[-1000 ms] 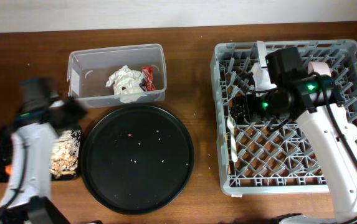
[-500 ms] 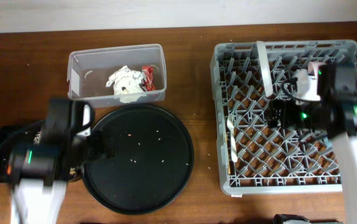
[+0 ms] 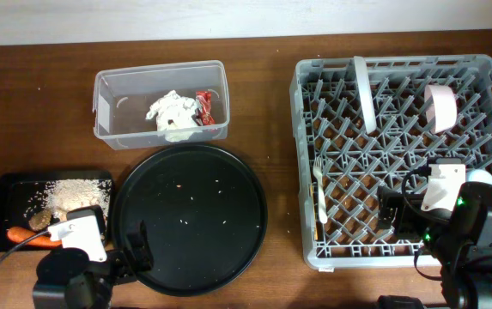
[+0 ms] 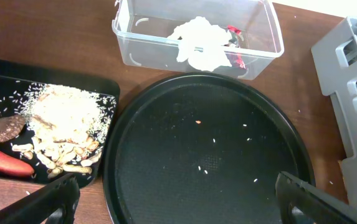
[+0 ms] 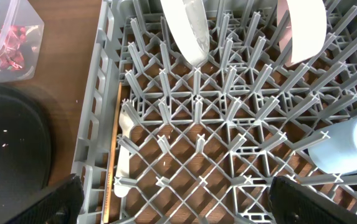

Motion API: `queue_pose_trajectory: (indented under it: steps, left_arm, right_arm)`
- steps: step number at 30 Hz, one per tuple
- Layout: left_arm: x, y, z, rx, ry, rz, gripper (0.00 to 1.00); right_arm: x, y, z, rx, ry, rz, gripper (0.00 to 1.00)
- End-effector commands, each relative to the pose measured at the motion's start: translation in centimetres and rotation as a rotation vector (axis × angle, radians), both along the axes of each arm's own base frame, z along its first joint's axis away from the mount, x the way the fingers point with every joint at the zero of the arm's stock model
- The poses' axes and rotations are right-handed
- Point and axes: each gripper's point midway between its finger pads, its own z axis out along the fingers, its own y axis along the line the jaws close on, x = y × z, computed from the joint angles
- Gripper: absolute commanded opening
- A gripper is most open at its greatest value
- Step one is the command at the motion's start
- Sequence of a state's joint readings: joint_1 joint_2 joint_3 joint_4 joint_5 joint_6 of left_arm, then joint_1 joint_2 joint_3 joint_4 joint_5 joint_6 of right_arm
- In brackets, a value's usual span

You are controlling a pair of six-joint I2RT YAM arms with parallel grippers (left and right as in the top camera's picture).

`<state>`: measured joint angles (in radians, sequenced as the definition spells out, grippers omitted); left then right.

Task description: Sort waste into correct bins and load items into the dishwasher rack

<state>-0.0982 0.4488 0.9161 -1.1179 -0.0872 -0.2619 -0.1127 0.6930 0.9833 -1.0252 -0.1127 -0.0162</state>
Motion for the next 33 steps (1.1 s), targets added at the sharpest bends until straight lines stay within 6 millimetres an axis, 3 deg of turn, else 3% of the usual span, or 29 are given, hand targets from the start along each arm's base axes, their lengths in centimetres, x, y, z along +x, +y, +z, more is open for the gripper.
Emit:
queue_pose_trajectory:
  steps: [1,5,7,9,11,15,19,22,24,25,27,33]
  left_arm:
    - [-0.1,0.3,-0.2,-0.002,0.001,0.023,0.99]
    - [-0.1,0.3,-0.2,-0.001,0.002,0.023,0.99]
    - [-0.1,0.3,-0.2,-0.001,0.002,0.023,0.99]
    - [-0.1,0.3,-0.2,-0.001,0.002,0.023,0.99]
    - [-0.1,0.3,-0.2,-0.001,0.002,0.023,0.99]
    - [-0.1,0.3,-0.2,-0.001,0.002,0.023,0.99]
    - [-0.1,0.3,-0.2,-0.001,0.002,0.023,0.99]
    - [-0.1,0.3,-0.2,-0.001,0.002,0.023,0.99]
    - [-0.1,0.3,-0.2,-0.001,0.002,0.023,0.99]
    - [-0.1,0.3,-0.2,-0.001,0.002,0.023,0.99]
    - [-0.1,0.3,-0.2,-0.001,0.002,0.023,0.99]
    - [-0.1,0.3,-0.2,-0.001,0.002,0.023,0.99]
  right_arm:
    - [0.0,-0.3,-0.1,-0.016,0.003,-0.008,0.98]
    - [-0.4,-0.2,0.4,-0.018,-0.022,-0.006,0.98]
    - [-1.2,0.6,1.5,-0.024,-0.083,0.028,0.98]
    - [-3.0,1.1,3.4,-0.042,-0.2,0.051,0.99]
    - [-4.4,1.2,3.9,-0.053,-0.315,0.054,0.98]
    - [-2.7,2.2,0.9,-0.04,-0.536,0.103,0.99]
    - [0.7,2.4,-0.4,-0.052,-0.778,0.115,0.98]
    - [2.0,1.7,-0.4,-0.077,-0.942,0.072,0.98]
    - [2.4,1.1,-2.0,-0.086,-0.932,0.033,0.98]
    - [2.9,0.8,-4.8,-0.087,-0.825,0.024,0.98]
    - [2.9,0.5,-8.4,-0.088,-0.676,0.014,0.98]
    - [2.9,0.5,-9.0,-0.089,-0.654,0.011,0.98]
